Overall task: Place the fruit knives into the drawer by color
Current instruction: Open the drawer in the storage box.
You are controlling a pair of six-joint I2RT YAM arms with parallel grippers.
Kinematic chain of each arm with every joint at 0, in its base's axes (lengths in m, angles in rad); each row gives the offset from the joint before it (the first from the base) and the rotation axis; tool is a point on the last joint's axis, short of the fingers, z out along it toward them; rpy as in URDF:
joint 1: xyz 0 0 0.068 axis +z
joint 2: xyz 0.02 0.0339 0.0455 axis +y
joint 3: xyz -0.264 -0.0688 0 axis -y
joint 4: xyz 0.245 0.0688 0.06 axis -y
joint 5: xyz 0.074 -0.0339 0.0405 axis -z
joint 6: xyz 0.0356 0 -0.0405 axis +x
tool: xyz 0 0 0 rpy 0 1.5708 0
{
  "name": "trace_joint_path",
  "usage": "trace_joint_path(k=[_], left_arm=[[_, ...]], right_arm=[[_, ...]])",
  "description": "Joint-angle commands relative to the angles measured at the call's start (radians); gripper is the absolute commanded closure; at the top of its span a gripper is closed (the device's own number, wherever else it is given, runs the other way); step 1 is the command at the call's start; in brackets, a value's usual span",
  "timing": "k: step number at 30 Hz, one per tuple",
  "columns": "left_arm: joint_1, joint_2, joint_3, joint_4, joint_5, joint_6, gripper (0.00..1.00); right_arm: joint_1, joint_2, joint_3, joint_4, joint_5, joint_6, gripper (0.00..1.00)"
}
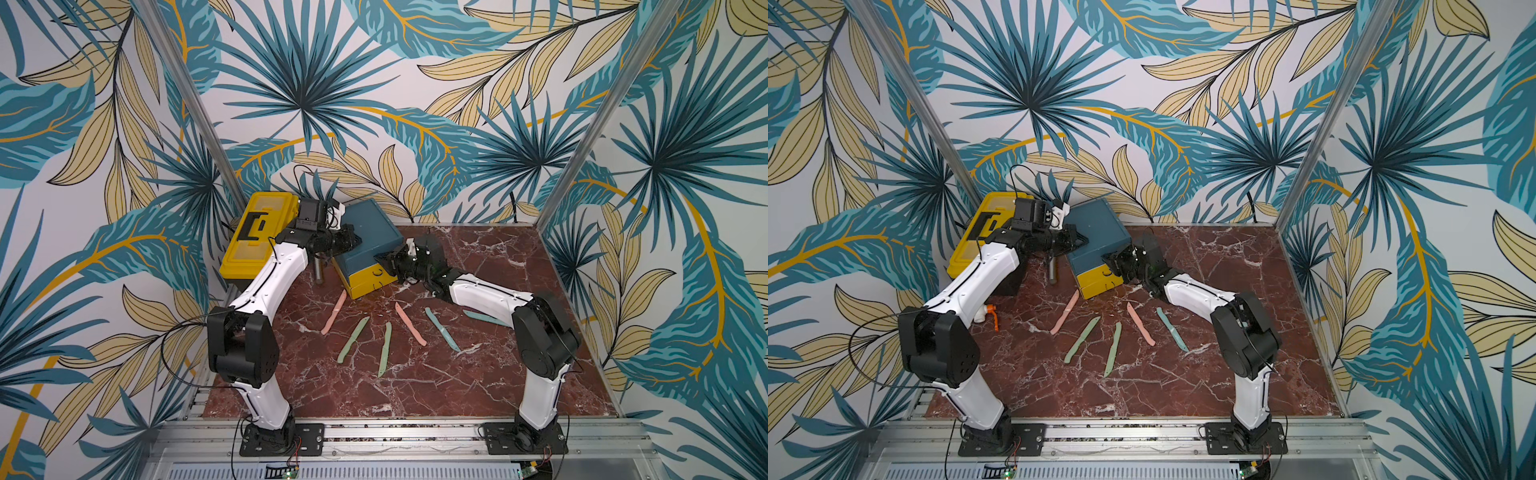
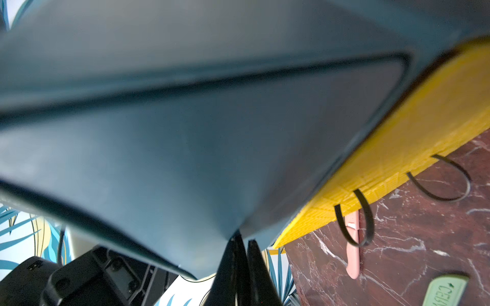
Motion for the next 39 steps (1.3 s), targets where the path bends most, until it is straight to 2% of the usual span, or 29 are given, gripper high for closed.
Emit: trace_joint_path(k=[1,8,19,28,30,31,33,34,35,37,39], left_arm=[[-0.003,0.029,-0.022,-0.045,0.004,0.024,1.00],[0.001,0.032,-0.022,-0.037,0.000,0.018,1.00],[0.015,0.041,-0.024,-0.012,0.008,0.006,1.00],[0.018,0.046,-0.018,0.004,0.015,-0.005,1.00],[0.019,0.049,-0.010,0.000,0.018,-0.007,1.00],[0.018,0.050,-0.007,-0.001,0.017,-0.006,1.00],[0.018,0.050,0.001,-0.005,0.017,-0.005,1.00],[0.019,0.050,0.004,-0.005,0.015,-0.004,1.00],[0.019,0.052,0.008,-0.005,0.016,-0.002,1.00],[0.018,0.055,0.019,-0.009,0.018,0.000,1.00],[0.019,0.058,0.030,-0.011,0.019,0.001,1.00]], right_arm=[[0.001,-0.001,0.002,-0.007,0.031,-0.034,0.96],[0.001,-0.049,-0.033,-0.037,-0.011,-0.056,0.99],[0.000,-0.264,-0.252,-0.107,-0.036,-0.092,0.99],[0.000,-0.380,-0.349,-0.197,0.003,-0.127,0.97],[-0.003,-0.395,-0.329,-0.263,0.010,-0.153,0.90],[-0.004,-0.404,-0.319,-0.296,0.013,-0.162,0.78],[-0.008,-0.436,-0.310,-0.358,0.030,-0.179,0.46],[-0.009,-0.454,-0.308,-0.376,0.034,-0.188,0.33],[-0.012,-0.471,-0.305,-0.403,0.040,-0.199,0.25],[-0.021,-0.504,-0.307,-0.441,0.045,-0.221,0.16],[-0.034,-0.547,-0.315,-0.500,0.064,-0.243,0.12]])
